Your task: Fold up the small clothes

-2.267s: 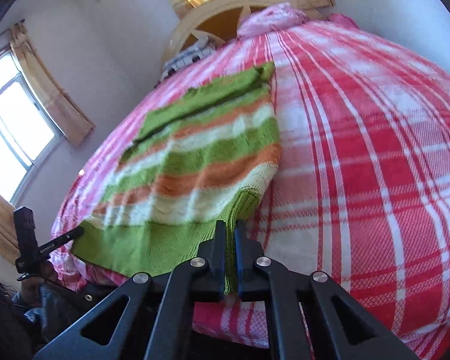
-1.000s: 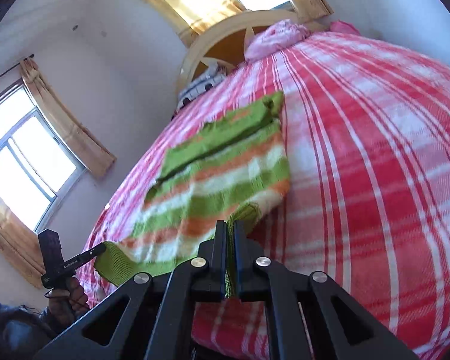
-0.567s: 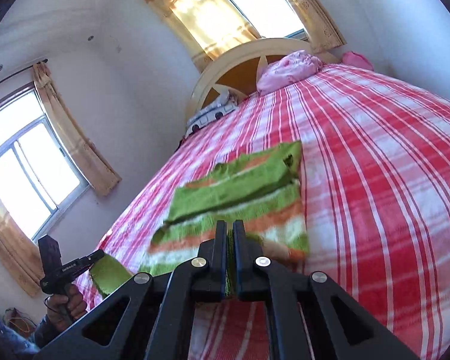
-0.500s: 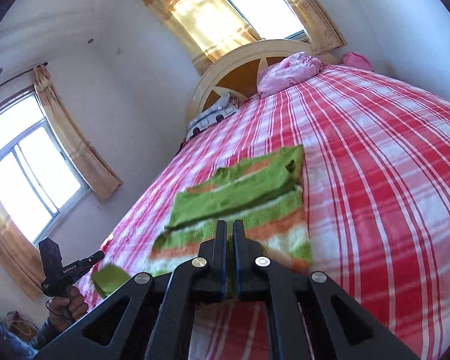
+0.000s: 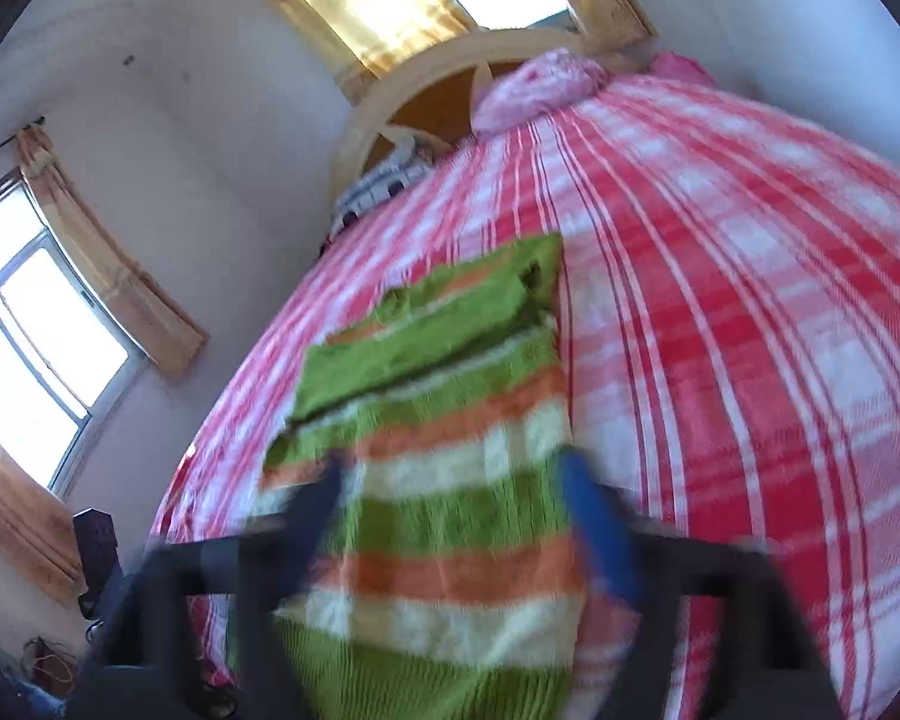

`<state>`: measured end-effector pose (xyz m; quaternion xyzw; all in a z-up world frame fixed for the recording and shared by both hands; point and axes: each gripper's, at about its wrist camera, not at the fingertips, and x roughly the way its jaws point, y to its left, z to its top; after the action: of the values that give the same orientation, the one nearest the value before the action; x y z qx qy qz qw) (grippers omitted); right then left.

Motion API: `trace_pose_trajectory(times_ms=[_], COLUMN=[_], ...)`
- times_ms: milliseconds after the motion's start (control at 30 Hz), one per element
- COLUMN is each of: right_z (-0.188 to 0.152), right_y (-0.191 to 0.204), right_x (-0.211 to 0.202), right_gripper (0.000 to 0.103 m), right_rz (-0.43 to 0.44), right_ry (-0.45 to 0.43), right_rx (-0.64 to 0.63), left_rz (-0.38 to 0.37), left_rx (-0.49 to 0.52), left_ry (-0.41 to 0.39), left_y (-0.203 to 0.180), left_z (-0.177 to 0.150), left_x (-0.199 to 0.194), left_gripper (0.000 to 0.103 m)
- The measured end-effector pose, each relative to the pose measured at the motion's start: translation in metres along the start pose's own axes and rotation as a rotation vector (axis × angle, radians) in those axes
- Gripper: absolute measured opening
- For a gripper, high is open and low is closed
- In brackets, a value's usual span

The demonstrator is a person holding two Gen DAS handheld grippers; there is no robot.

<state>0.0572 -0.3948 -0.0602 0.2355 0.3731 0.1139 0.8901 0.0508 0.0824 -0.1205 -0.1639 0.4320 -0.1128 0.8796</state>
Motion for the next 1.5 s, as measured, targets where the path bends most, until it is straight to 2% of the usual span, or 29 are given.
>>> trace_pose_trajectory(times_ms=[167,233,333,367,567,633,800,967,1067,1100,1133,1167,1233,1300,1367,1500], right_z=[-0.046,-0.06,-0.079,-0.082,-0.088,-0.087,-0.09,-0.089,-0.091,-0.093,-0.096,-0.099,-0.1,-0.092,-0.082,-0.064], right_y=[-0.009,-0.021,-0.034,-0.035,-0.032,-0.034,-0.03,-0.031,-0.02,-0.016,-0.013,-0.01,-0.004,0.001,0.002,0.009], right_x=[0.004,0.003,-0.003,-0.006,-0.005,-0.006,-0.006,-0.001,0.011,0.015,0.02,0.023,0.016,0.001,-0.015,-0.026], right_gripper=[0.09,0.073,0.056,0.054,0.054,0.054,0.054,0.054,0.053,0.04,0.01,0.01,0.01,0.01,0.01,0.009], right_rz=[-0.057,-0.061,-0.069,-0.067,-0.006,0.013,0.045,0.062,0.06,0.063,0.071,0.089,0.127,0.174,0.215,0.264], right_ry=[0.166,0.207,0.237,0.233,0.25,0.246,0.256,0.246,0.244,0.264,0.292,0.302,0.268,0.199,0.12,0.03], right_rx=[0.013,0.059,0.099,0.1,0.114,0.133,0.112,0.128,0.089,0.08,0.071,0.062,0.03,0.016,0.014,0.012], left_rz=[-0.024,-0.044,-0.051,-0.054,-0.091,-0.096,-0.092,-0.074,-0.075,-0.084,-0.118,-0.16,-0.179,-0.199,-0.216,-0.241], left_rx=[-0.048,-0.071,-0.081,-0.081,-0.115,-0.129,-0.152,-0.139,-0.136,-0.129,-0.12,-0.125,-0.124,-0.11,-0.113,-0.11], left_ry=[0.118,0.141,0.147,0.146,0.14,0.142,0.143,0.134,0.121,0.12,0.115,0.112,0.064,-0.004,-0.039,-0.079], left_y=[0.005,0.007,0.006,0.005,0.002,0.005,0.012,0.01,0.01,0.009,0.007,0.005,0.005,0.006,0.009,0.007], left_z=[-0.041,-0.048,-0.052,-0.053,-0.064,-0.062,-0.066,-0.067,-0.068,-0.068,-0.068,-0.067,-0.063,-0.054,-0.048,-0.032], left_x=[0.01,0.014,0.016,0.015,0.013,0.011,0.007,0.011,0.012,0.012,0.011,0.011,0.001,-0.015,-0.024,-0.03], left_gripper=[0.049,0.049,0.049,0.049,0.049,0.042,0.036,0.037,0.037,0.03,0.009,0.007,0.007,0.007,0.008,0.008])
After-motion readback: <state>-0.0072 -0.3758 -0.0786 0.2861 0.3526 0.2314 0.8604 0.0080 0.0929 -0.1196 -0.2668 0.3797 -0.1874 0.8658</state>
